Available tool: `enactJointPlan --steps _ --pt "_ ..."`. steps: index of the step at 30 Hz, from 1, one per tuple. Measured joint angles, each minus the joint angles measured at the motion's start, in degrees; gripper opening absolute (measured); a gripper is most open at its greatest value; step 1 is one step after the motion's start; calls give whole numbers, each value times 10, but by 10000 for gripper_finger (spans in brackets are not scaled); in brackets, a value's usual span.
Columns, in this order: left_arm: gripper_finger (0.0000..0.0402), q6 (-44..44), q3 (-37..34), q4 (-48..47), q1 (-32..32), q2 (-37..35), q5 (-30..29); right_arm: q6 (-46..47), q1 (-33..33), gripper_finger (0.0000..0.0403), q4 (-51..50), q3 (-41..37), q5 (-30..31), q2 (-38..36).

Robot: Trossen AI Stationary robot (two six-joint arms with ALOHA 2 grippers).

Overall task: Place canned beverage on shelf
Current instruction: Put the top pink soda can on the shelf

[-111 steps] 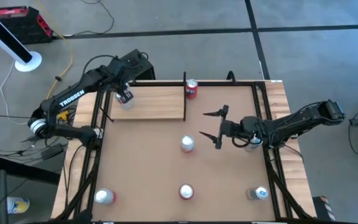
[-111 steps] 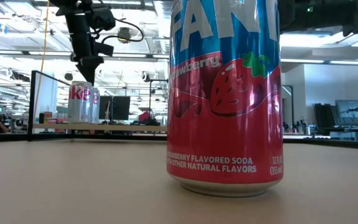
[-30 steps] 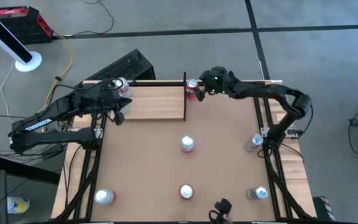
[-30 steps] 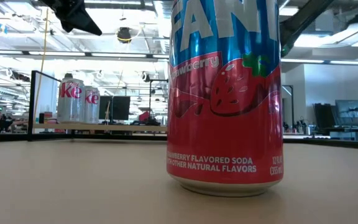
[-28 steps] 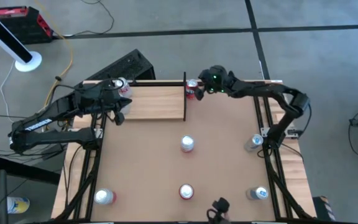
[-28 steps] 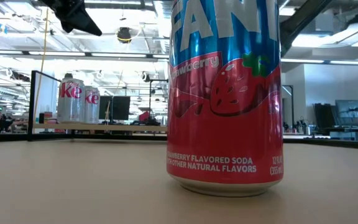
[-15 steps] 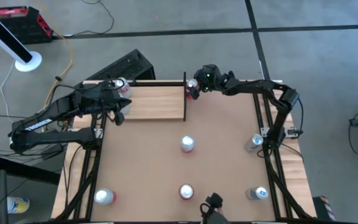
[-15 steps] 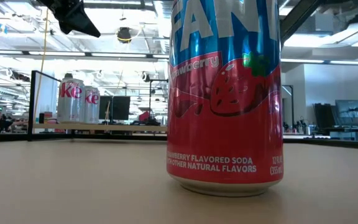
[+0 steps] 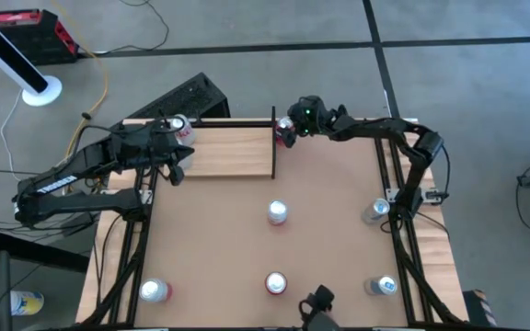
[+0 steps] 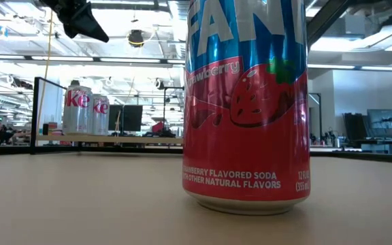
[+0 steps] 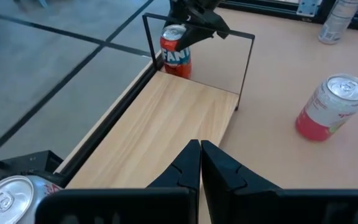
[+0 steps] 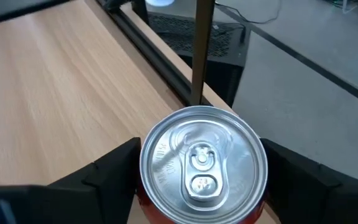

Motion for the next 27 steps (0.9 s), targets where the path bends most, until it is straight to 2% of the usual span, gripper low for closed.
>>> enactJointPlan --steps 4,9,11,16,19,24,27 --pt "0 -3 0 -8 0 0 0 -16 11 316 -37 -3 55 -37" --pt "0 -4 0 -8 0 0 0 -38 37 316 -66 -1 148 -122" --pt "0 -4 0 -8 0 0 0 -47 53 316 -70 -2 168 -150" --pt "0 -3 0 -7 0 0 0 -76 106 316 -18 -1 181 -216" --pt "0 -3 0 -6 0 0 0 -92 143 316 31 -1 181 -229" --pt "0 -1 0 -1 0 0 0 -107 202 316 110 9 174 -207" --pt "0 2 0 -1 0 0 0 -99 231 316 131 41 159 -158"
